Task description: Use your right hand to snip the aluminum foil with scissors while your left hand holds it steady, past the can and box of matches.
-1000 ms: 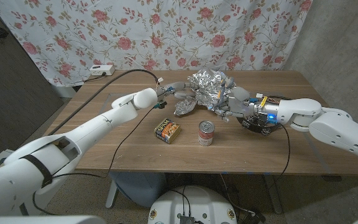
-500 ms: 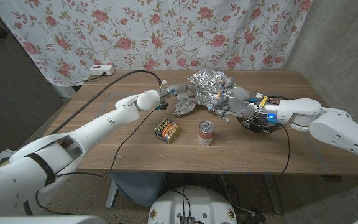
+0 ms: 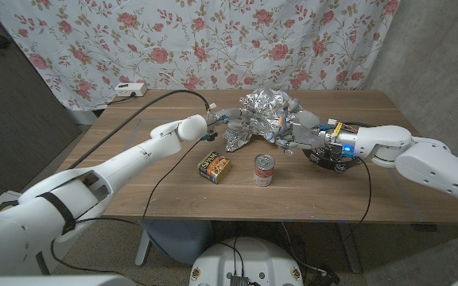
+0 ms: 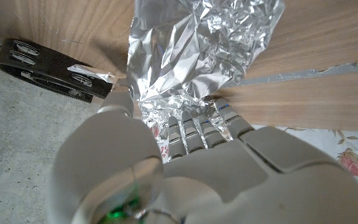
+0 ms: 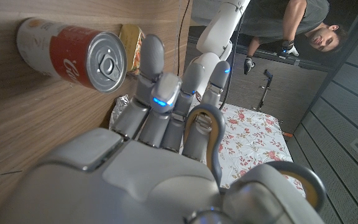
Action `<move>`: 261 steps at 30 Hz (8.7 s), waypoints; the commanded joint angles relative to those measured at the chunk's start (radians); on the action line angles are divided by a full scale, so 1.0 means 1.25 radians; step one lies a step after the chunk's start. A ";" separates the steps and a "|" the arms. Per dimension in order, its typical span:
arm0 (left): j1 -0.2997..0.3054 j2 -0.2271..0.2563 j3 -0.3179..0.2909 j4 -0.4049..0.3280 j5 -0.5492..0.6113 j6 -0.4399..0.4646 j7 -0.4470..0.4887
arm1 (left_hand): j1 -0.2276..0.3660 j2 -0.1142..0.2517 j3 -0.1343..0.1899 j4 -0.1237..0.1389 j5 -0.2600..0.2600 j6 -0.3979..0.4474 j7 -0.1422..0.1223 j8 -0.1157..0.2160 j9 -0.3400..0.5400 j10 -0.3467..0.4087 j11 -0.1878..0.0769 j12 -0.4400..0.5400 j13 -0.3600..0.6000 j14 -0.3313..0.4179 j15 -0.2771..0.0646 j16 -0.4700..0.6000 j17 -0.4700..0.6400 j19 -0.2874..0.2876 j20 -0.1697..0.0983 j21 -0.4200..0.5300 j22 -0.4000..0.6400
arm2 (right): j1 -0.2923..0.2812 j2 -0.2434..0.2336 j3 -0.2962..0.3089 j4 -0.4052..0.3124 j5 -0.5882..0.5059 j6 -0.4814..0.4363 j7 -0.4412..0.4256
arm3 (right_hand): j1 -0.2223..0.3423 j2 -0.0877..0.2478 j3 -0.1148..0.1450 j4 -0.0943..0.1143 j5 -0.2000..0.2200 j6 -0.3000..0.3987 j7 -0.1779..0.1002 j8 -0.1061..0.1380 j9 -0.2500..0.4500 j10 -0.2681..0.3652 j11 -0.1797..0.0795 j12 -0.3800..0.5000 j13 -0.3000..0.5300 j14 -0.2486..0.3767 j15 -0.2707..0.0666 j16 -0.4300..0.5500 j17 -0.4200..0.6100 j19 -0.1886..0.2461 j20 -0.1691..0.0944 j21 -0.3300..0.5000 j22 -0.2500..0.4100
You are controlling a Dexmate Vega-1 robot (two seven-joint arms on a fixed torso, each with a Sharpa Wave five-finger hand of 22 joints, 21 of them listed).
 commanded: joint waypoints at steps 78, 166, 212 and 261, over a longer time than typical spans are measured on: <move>0.039 -0.002 -0.013 -0.040 0.010 0.026 0.073 | 0.182 0.057 0.006 -0.022 0.007 0.407 -0.001 0.065 0.050 0.375 -0.114 0.330 0.243 0.418 -0.117 0.397 0.331 0.201 -0.001 0.093 0.039 | -0.038 -0.004 0.029 -0.008 0.027 0.014 -0.013 | 0.007 0.031 -0.004 -0.003 -0.014 -0.031 0.067 0.008 0.002 -0.005 -0.005 0.035 -0.026 -0.026 -0.064 0.001 0.004 -0.005 -0.033 0.020 -0.015; 0.085 -0.014 0.006 -0.034 0.272 0.013 0.519 | 0.311 0.063 0.068 0.004 0.020 0.517 0.020 0.213 0.229 0.344 -0.100 0.475 0.498 0.493 -0.137 0.401 0.431 0.243 -0.017 0.188 0.079 | 0.086 -0.053 -0.066 -0.074 -0.008 -0.158 0.062 | 0.011 0.023 -0.007 -0.005 -0.025 -0.081 0.083 -0.006 -0.020 -0.030 0.003 0.060 -0.041 -0.017 -0.066 -0.059 -0.008 -0.006 -0.044 0.025 -0.036; 0.115 -0.020 0.056 -0.009 0.393 0.038 0.725 | 0.312 0.062 0.069 0.005 0.022 0.519 0.021 0.209 0.225 0.346 -0.100 0.473 0.500 0.496 -0.137 0.396 0.433 0.244 -0.018 0.193 0.079 | 0.224 -0.060 -0.161 -0.089 -0.093 -0.334 0.120 | 0.011 0.012 -0.008 -0.006 -0.025 -0.093 0.089 0.000 -0.038 -0.039 0.006 0.065 -0.045 -0.013 -0.067 -0.097 -0.017 -0.008 -0.044 0.021 -0.044; 0.101 -0.020 0.075 0.045 0.393 0.011 0.788 | 0.324 0.045 0.058 0.043 0.071 0.517 0.027 0.237 0.216 0.333 -0.097 0.523 0.437 0.503 -0.138 0.381 0.436 0.202 -0.036 0.292 0.144 | 0.353 -0.005 -0.251 -0.037 -0.199 -0.440 0.156 | 0.012 0.010 -0.006 -0.005 -0.023 -0.103 0.094 0.002 -0.056 -0.040 0.007 0.061 -0.058 0.002 -0.068 -0.145 -0.024 -0.005 -0.046 0.017 -0.053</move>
